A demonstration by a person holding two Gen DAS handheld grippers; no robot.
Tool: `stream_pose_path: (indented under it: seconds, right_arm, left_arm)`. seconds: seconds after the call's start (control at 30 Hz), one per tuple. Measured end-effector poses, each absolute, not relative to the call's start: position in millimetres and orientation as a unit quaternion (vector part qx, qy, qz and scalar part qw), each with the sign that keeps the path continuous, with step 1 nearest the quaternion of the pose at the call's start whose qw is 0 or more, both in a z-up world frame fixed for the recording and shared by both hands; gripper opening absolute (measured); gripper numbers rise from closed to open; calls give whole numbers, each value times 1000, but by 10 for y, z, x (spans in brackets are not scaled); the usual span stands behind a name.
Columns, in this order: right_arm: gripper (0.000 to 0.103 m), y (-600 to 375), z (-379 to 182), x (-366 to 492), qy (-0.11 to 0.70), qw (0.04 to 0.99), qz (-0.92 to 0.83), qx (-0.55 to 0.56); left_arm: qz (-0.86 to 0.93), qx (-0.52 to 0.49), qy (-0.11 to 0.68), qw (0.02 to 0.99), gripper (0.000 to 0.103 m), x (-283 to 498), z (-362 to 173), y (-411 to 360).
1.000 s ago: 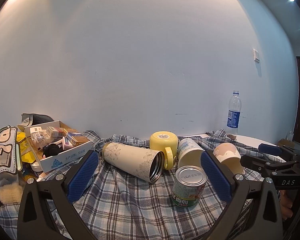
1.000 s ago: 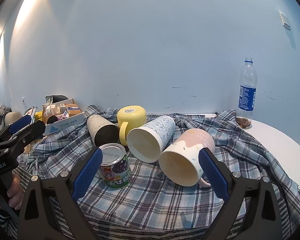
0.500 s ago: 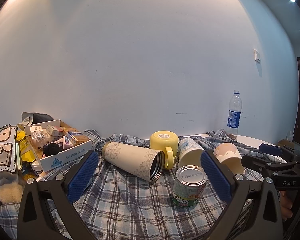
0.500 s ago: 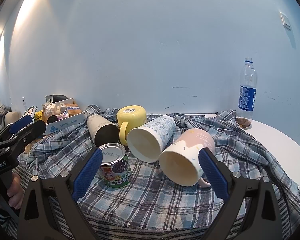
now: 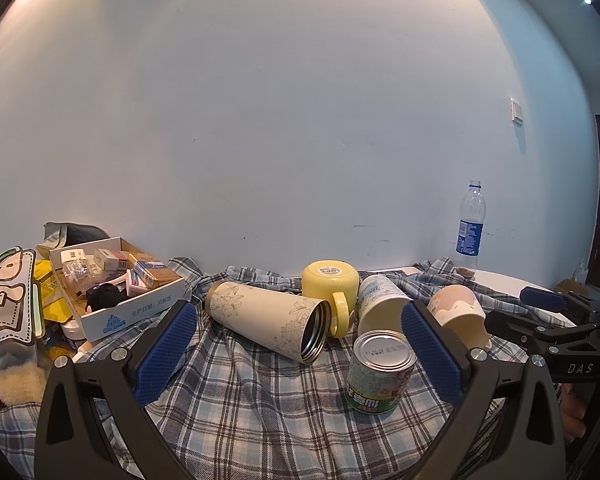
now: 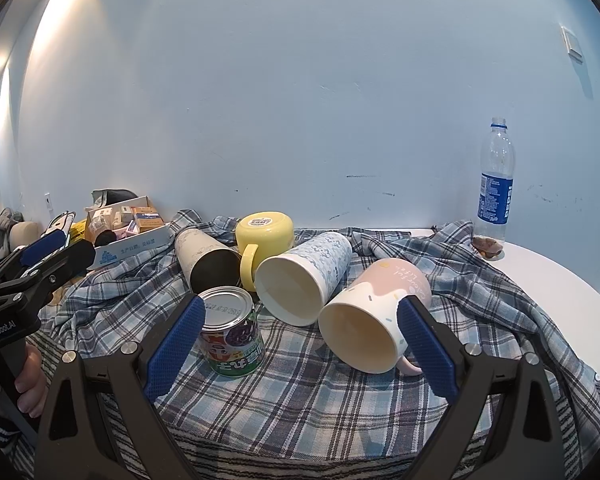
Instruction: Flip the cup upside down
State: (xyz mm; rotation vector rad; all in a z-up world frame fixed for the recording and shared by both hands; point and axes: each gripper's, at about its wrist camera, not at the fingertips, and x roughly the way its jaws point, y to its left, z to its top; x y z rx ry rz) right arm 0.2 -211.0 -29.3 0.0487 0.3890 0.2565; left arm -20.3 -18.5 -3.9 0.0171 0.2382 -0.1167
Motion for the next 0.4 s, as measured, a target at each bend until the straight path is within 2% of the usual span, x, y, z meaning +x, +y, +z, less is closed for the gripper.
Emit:
stream_pose_path:
  seconds: [0.4]
  right_arm:
    - [96, -2107, -294, 3, 193, 973, 127, 23]
  left_arm:
    - [-56, 7, 118, 991, 103, -197, -36, -170]
